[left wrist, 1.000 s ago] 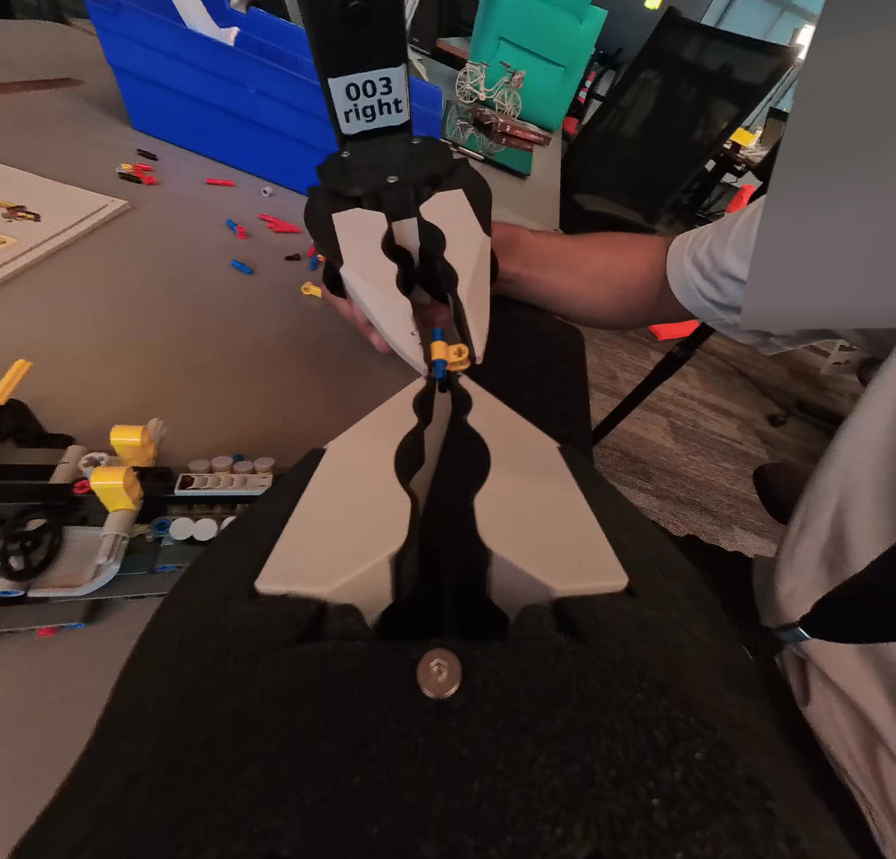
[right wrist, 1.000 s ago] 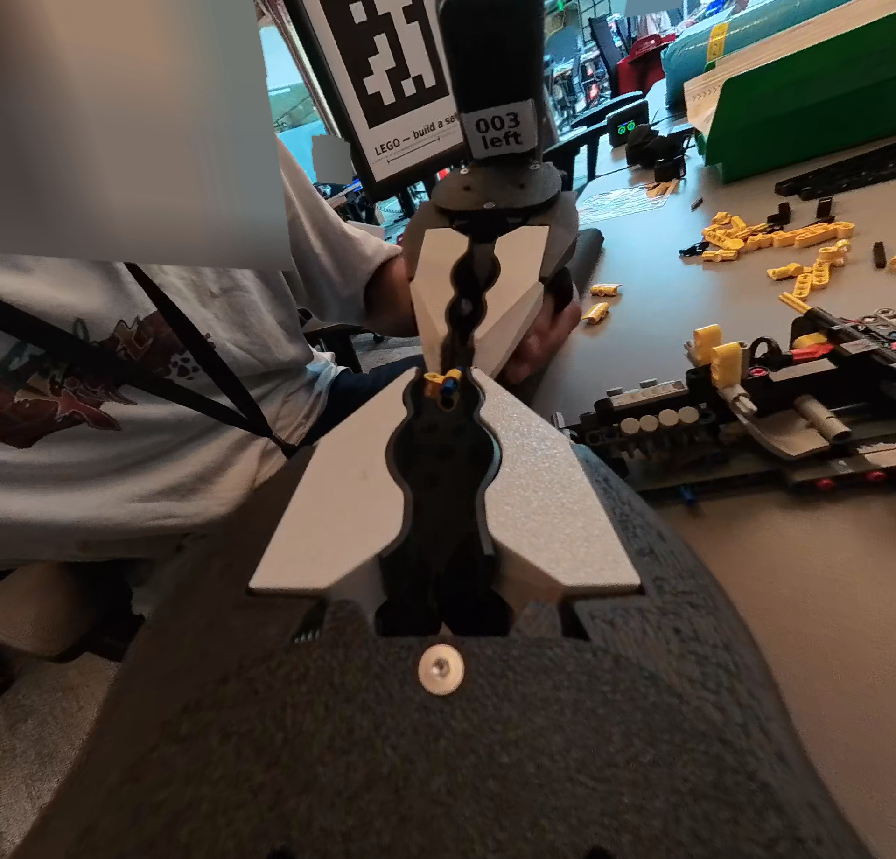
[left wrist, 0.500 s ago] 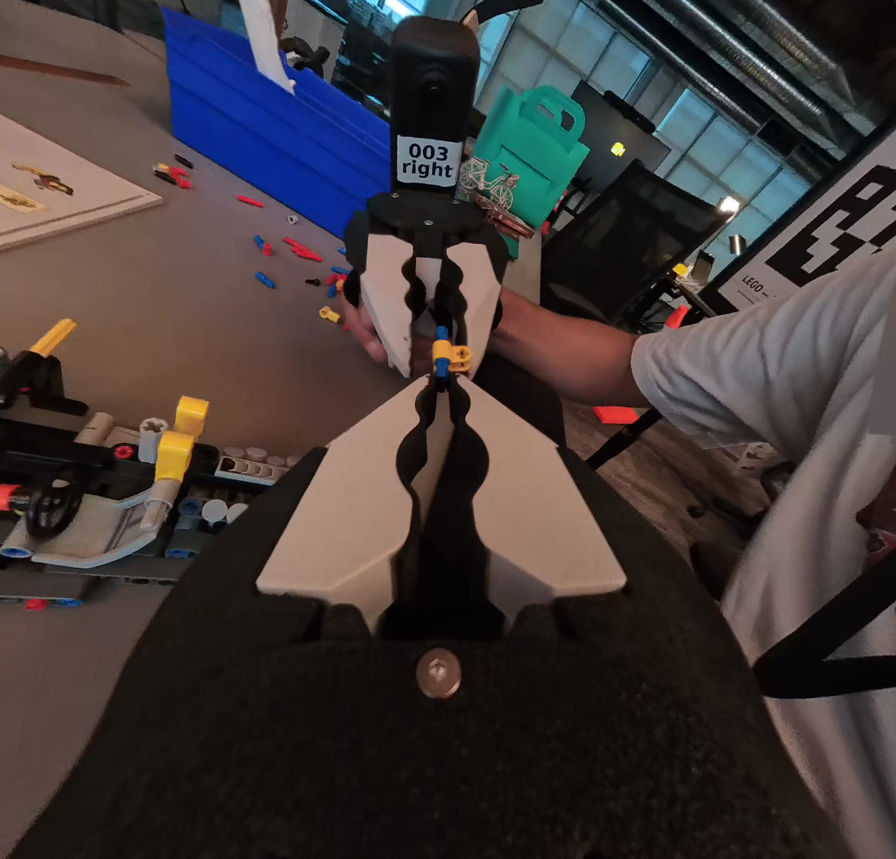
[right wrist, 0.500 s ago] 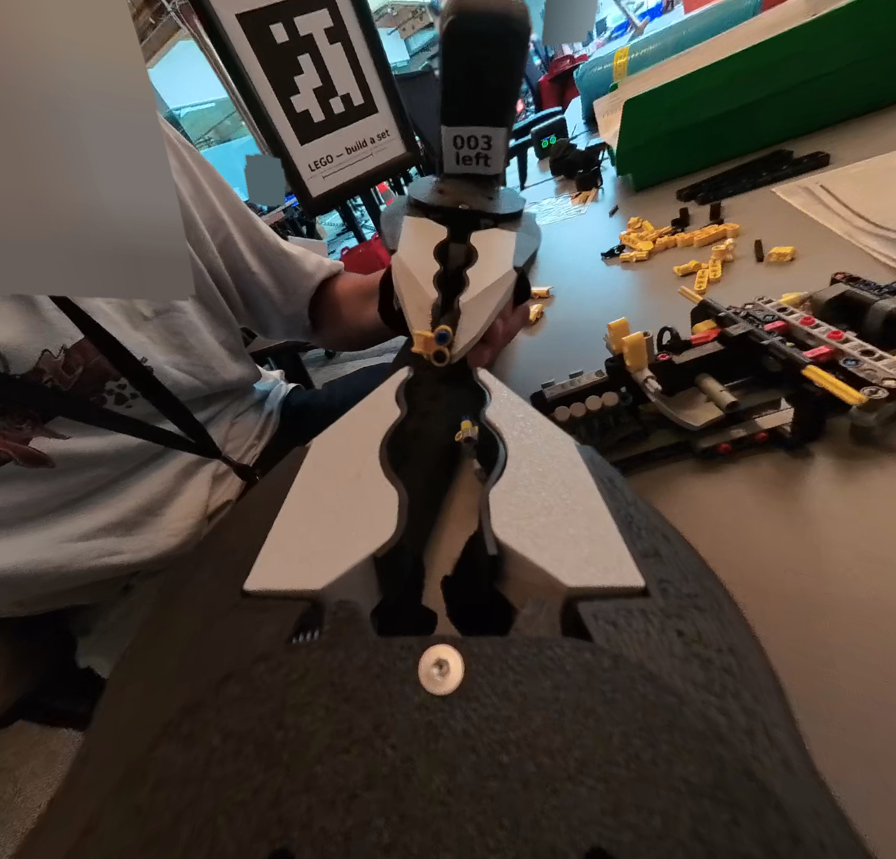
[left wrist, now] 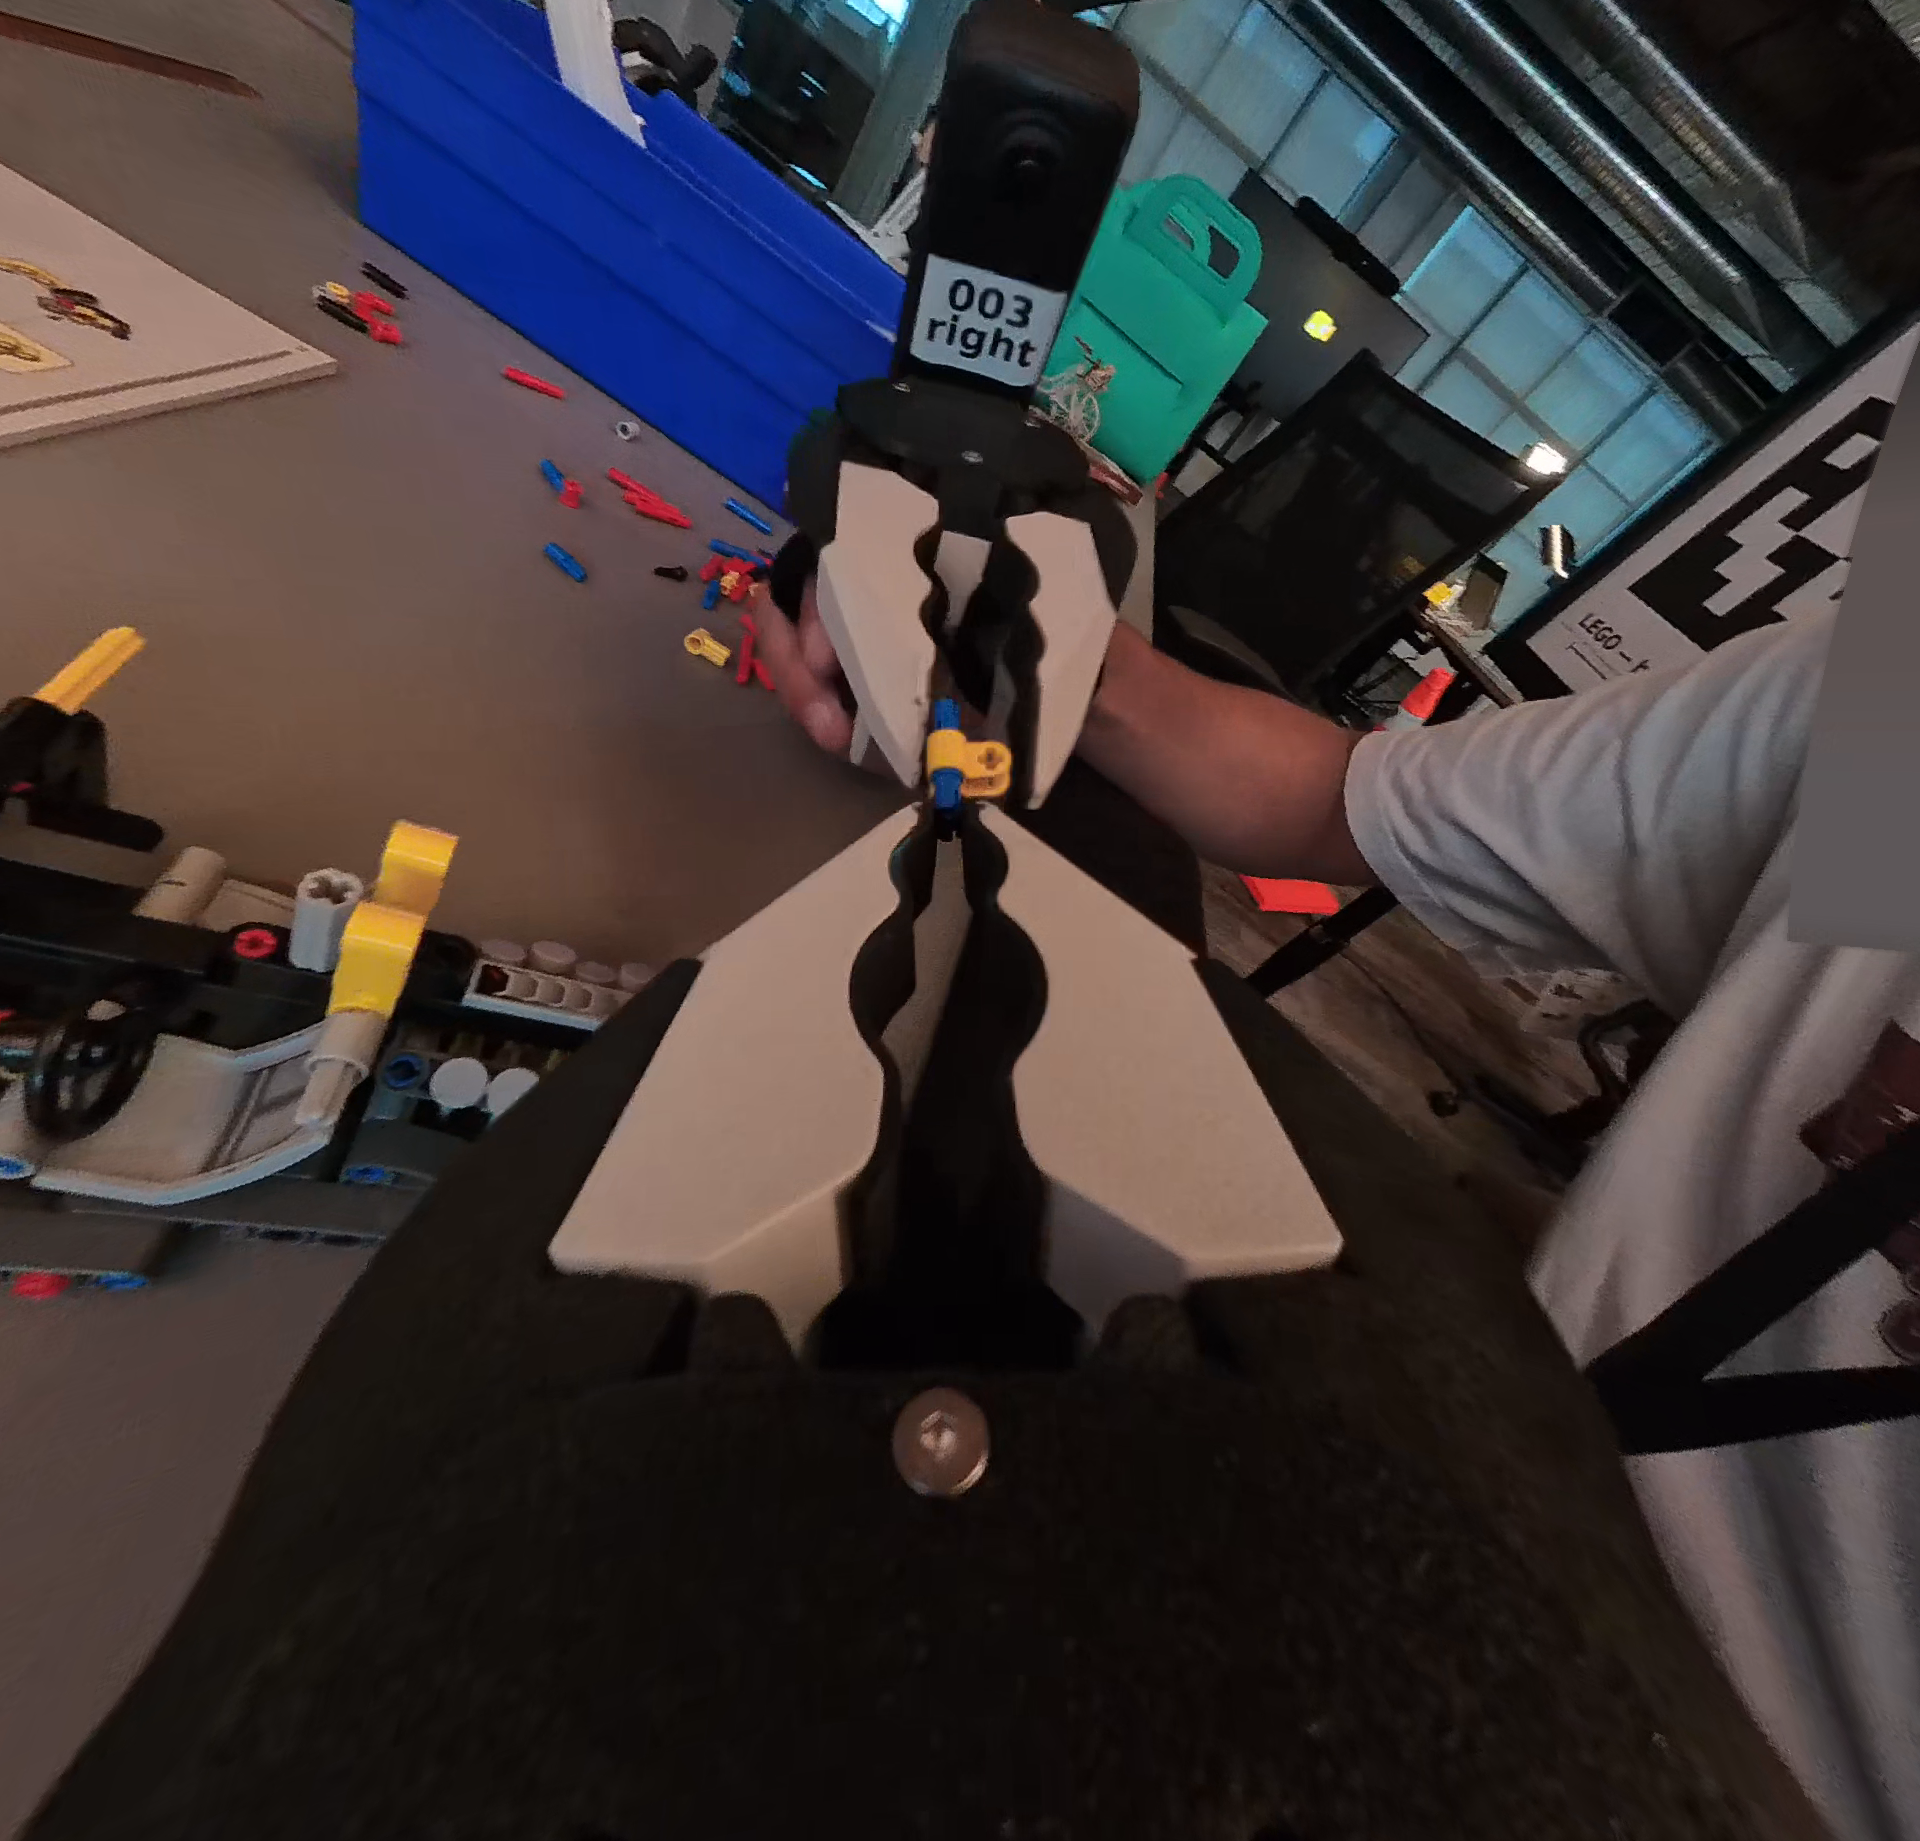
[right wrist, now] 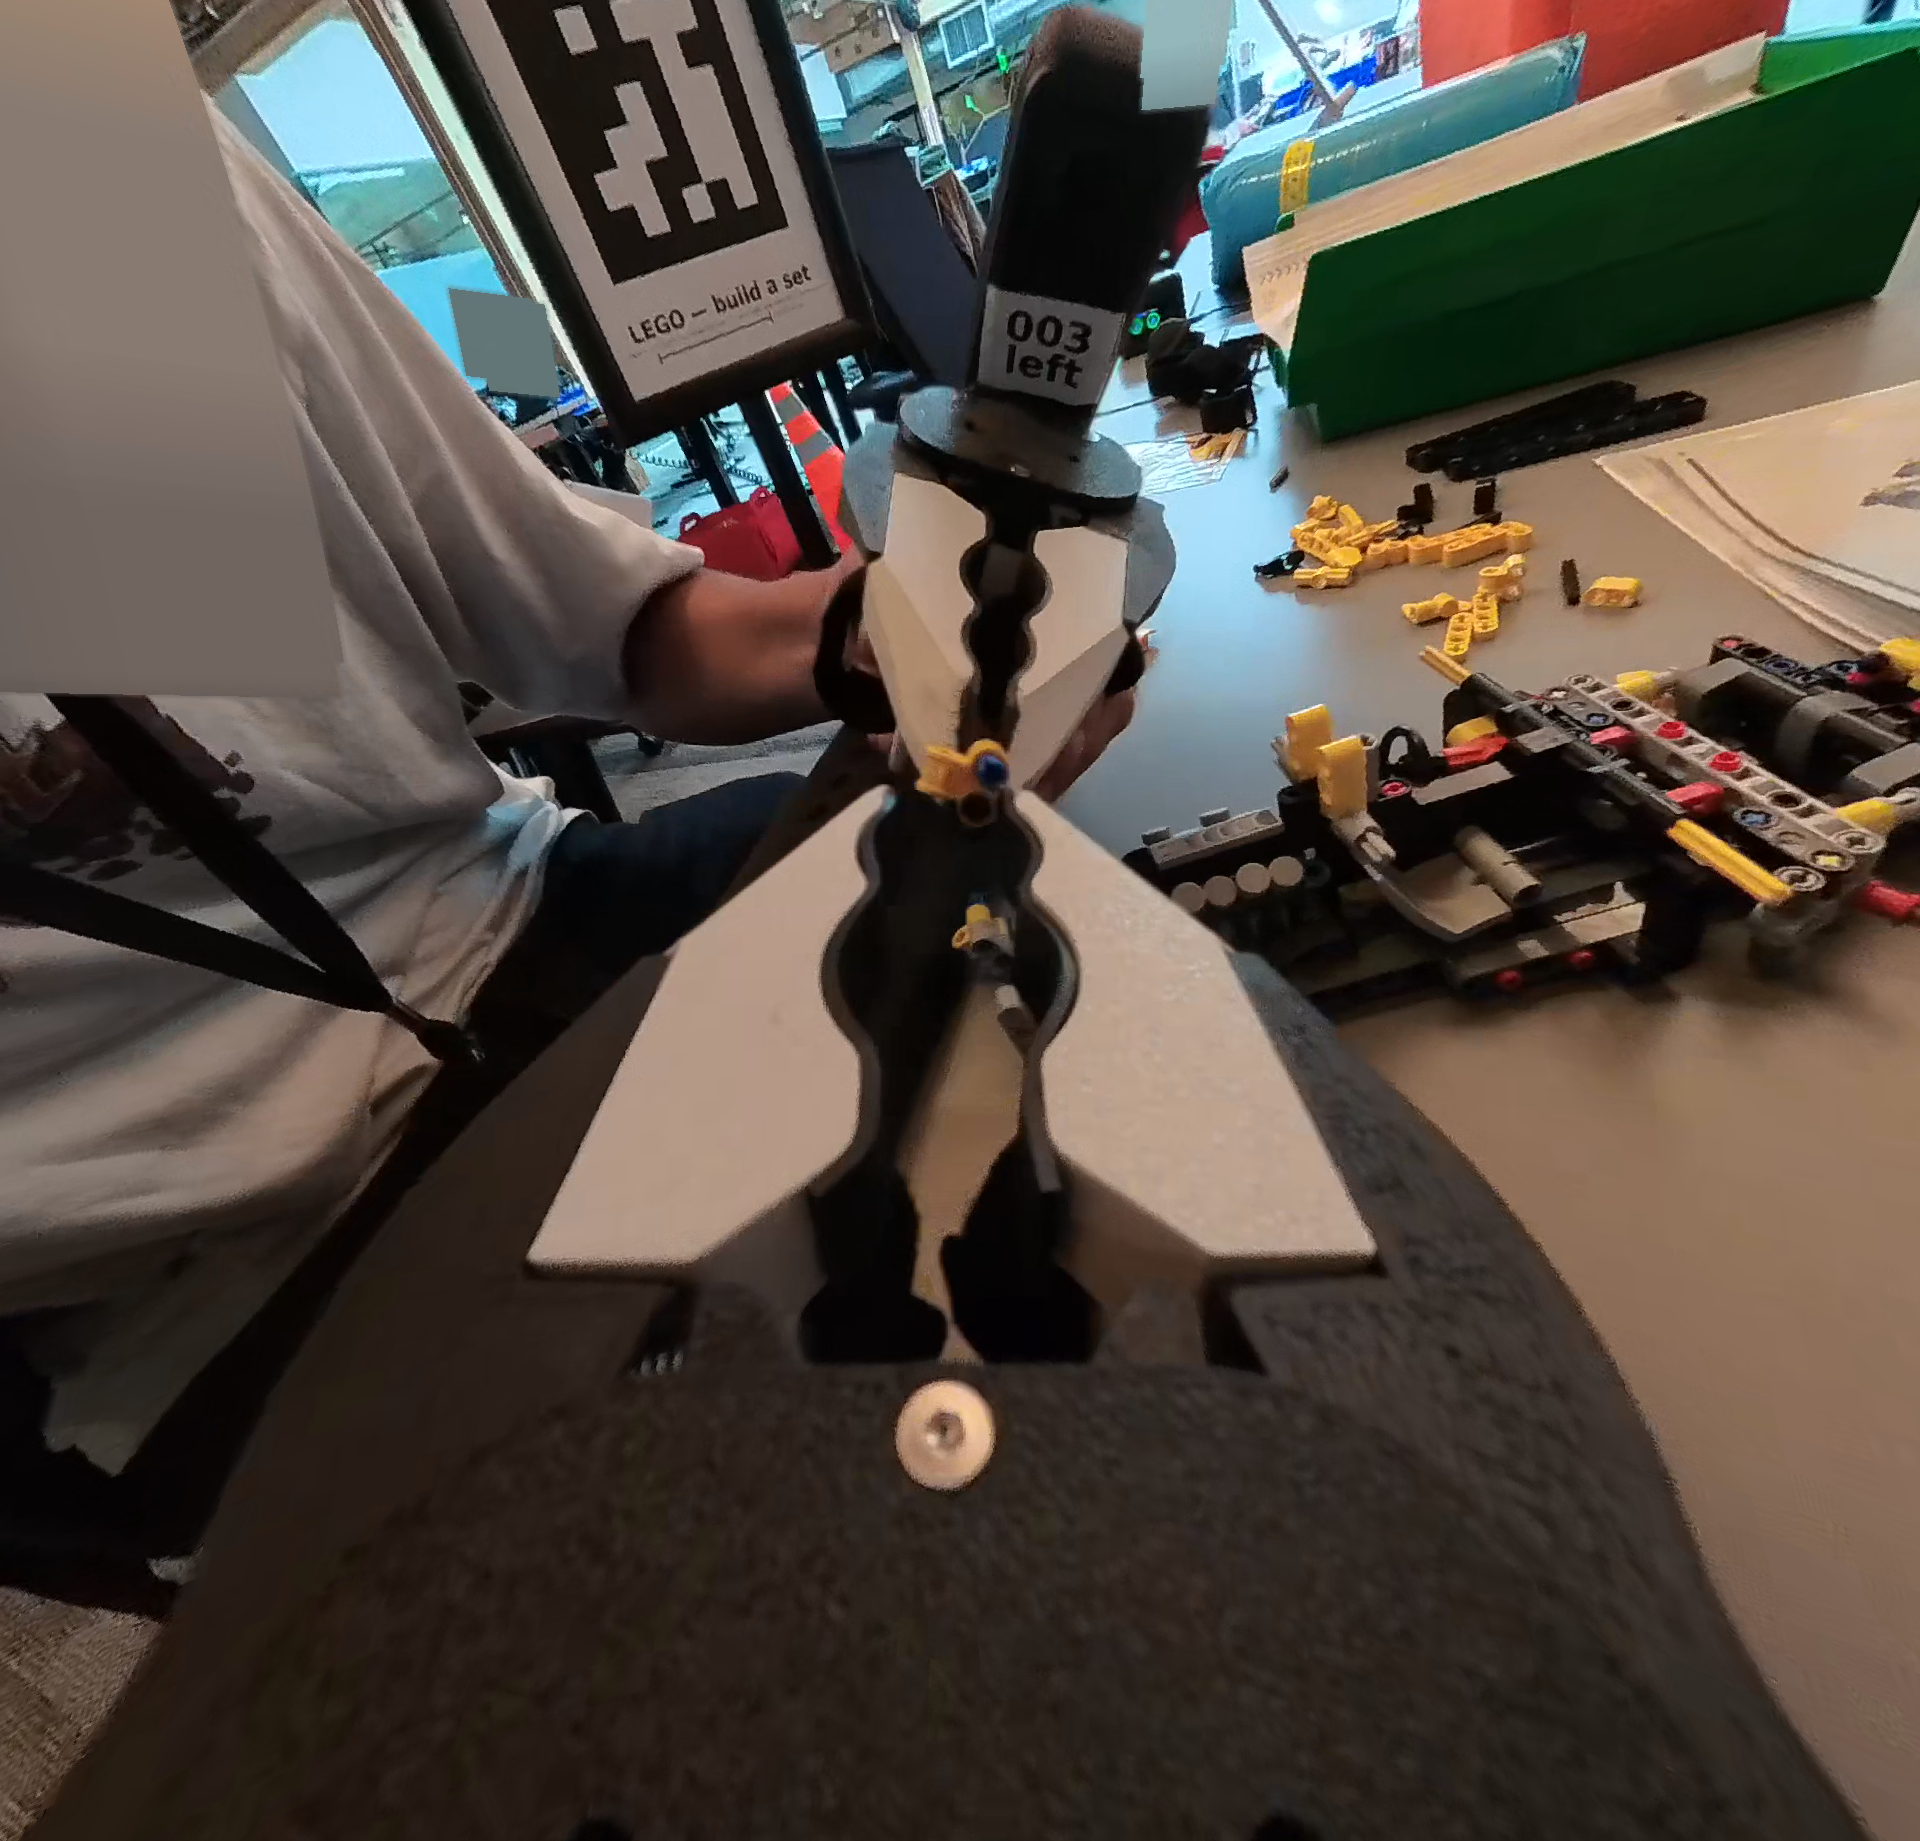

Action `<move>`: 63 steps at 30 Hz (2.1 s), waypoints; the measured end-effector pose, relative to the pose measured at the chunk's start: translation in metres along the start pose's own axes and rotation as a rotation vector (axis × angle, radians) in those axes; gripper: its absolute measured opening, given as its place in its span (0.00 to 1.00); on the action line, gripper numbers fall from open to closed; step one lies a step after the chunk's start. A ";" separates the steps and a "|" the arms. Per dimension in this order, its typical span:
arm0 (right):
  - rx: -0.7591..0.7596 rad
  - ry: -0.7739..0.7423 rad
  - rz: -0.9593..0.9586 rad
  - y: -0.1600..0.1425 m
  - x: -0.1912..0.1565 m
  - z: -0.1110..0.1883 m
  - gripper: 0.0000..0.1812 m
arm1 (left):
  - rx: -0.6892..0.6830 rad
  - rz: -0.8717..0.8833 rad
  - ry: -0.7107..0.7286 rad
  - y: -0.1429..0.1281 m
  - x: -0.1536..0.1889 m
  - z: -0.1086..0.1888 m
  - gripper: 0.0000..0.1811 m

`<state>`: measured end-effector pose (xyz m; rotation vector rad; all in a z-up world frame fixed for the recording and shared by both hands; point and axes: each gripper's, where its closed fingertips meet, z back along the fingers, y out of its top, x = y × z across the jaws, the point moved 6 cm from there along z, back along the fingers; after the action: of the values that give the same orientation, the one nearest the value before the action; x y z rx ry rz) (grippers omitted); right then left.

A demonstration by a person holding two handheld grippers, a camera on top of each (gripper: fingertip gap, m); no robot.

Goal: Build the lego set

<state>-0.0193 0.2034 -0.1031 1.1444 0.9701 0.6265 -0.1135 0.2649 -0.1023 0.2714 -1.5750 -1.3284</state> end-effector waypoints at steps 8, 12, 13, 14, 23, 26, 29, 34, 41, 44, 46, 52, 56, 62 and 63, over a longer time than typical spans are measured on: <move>0.001 -0.008 -0.031 0.000 0.003 0.002 0.08 | -0.040 -0.120 0.108 -0.004 0.003 -0.004 0.03; -0.016 -0.014 -0.014 -0.002 0.002 0.000 0.08 | -0.069 -0.149 0.130 -0.006 0.004 -0.006 0.03; -0.025 -0.013 -0.007 -0.003 0.002 0.000 0.08 | -0.081 -0.152 0.132 -0.007 0.004 -0.007 0.03; -0.035 -0.009 0.005 -0.004 0.001 -0.001 0.09 | -0.100 -0.155 0.124 -0.009 0.005 -0.008 0.03; -0.109 -0.019 0.075 -0.010 -0.003 -0.004 0.08 | -0.195 -0.248 0.122 -0.011 0.006 -0.004 0.03; -0.153 -0.057 0.069 -0.015 0.003 -0.001 0.08 | -0.338 -0.406 0.222 -0.026 0.004 0.003 0.08; -0.193 -0.085 0.055 -0.020 0.008 -0.002 0.08 | -0.463 -0.464 0.252 -0.044 0.012 0.002 0.10; -0.234 -0.079 0.060 -0.025 0.007 -0.003 0.08 | -0.512 -0.541 0.382 -0.052 0.009 -0.010 0.12; -0.430 -0.101 0.176 -0.046 0.001 -0.006 0.08 | -0.519 -0.572 0.433 -0.050 0.006 -0.018 0.11; -0.447 -0.122 0.179 -0.047 0.003 -0.007 0.08 | -0.544 -0.638 0.473 -0.049 0.009 -0.020 0.11; -0.433 -0.137 0.189 -0.045 0.004 -0.005 0.08 | -0.556 -0.659 0.486 -0.047 0.012 -0.021 0.11; -0.453 -0.141 0.216 -0.047 0.004 -0.012 0.08 | -0.602 -0.634 0.481 -0.046 0.006 -0.024 0.10; -0.438 -0.138 0.222 -0.045 0.003 -0.012 0.08 | -0.604 -0.631 0.488 -0.050 0.005 -0.024 0.09; -0.442 -0.138 0.232 -0.046 0.002 -0.012 0.08 | -0.604 -0.635 0.522 -0.049 0.003 -0.025 0.05; -0.435 -0.141 0.236 -0.045 0.003 -0.011 0.08 | -0.606 -0.637 0.526 -0.050 0.003 -0.025 0.05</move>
<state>-0.0304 0.1962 -0.1475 0.9030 0.5444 0.8854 -0.1158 0.2294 -0.1450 0.7075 -0.6063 -1.9494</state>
